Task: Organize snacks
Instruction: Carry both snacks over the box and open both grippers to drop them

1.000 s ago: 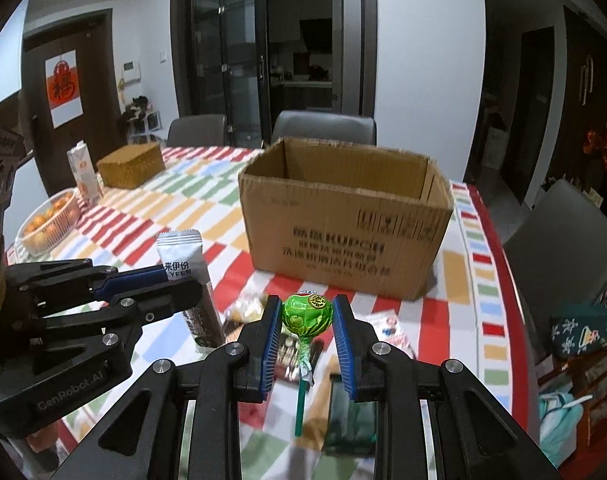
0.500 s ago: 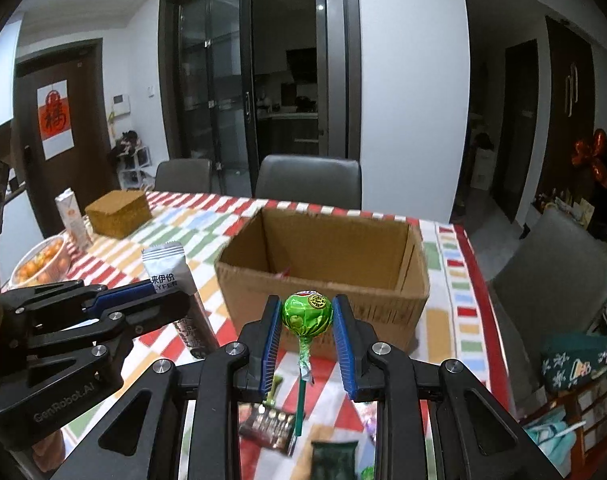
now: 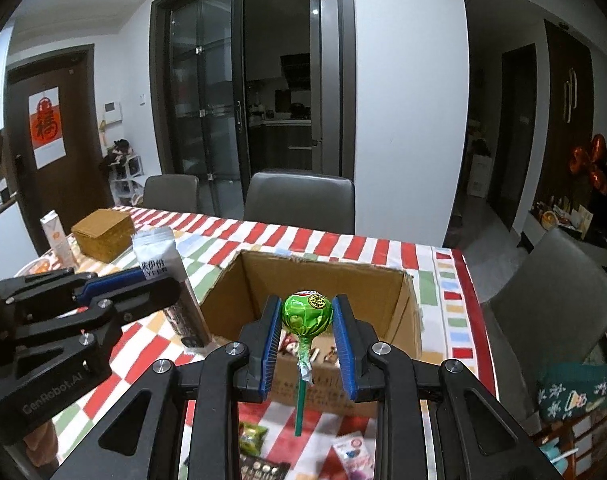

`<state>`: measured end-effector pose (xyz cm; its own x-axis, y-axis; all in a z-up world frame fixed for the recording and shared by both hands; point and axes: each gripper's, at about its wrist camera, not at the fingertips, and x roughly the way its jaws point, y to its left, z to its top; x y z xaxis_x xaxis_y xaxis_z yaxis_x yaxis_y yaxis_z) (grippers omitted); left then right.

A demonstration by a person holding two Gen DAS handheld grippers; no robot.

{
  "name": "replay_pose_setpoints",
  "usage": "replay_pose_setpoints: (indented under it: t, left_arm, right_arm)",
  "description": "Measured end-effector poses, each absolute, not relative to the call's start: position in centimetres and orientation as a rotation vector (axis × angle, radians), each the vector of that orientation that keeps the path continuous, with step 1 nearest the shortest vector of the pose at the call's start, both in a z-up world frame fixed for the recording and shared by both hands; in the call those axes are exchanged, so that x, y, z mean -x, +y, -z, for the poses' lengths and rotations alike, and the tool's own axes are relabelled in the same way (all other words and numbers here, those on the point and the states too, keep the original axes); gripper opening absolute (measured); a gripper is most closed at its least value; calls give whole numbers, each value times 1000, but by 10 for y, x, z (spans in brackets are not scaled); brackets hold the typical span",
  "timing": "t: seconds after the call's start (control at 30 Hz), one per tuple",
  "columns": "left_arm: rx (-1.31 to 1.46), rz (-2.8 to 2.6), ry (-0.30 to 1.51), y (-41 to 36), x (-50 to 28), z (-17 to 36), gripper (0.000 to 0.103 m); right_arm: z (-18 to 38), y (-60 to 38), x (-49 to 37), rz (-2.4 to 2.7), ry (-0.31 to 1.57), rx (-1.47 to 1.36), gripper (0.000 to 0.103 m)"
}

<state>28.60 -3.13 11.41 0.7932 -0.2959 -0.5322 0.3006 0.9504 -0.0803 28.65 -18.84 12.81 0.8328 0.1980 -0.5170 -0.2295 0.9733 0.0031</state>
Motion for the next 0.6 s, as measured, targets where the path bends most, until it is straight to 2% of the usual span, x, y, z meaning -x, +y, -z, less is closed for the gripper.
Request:
replay_pose_setpoints:
  t: [0.33,0.4,0.43,0.47,0.5,0.6]
  left_arm:
    - [-22,331,625,-36,-340,-102,17]
    - [-30,329,649,-38,-349,-97,20]
    - [-28,312,654,-37,-352,-94,24]
    - [-22,299,657,-35,-352,-92,36]
    - [-15,294,654,-33,-349,-89,42]
    - [-20,297,652,-32,-336,-88,44]
  right_arm:
    - [-115,-190,-335,-194,594,60,27]
    - [-113,-190,-344,-182,601,60,28]
    - [-112,-190,-346,-176,601,62,32]
    - [-110,-191,-348,-158,608,64,38]
    - [-110,-193,-351,-143,613,61,50]
    - [-109,-198,-344,-113,605,66,51]
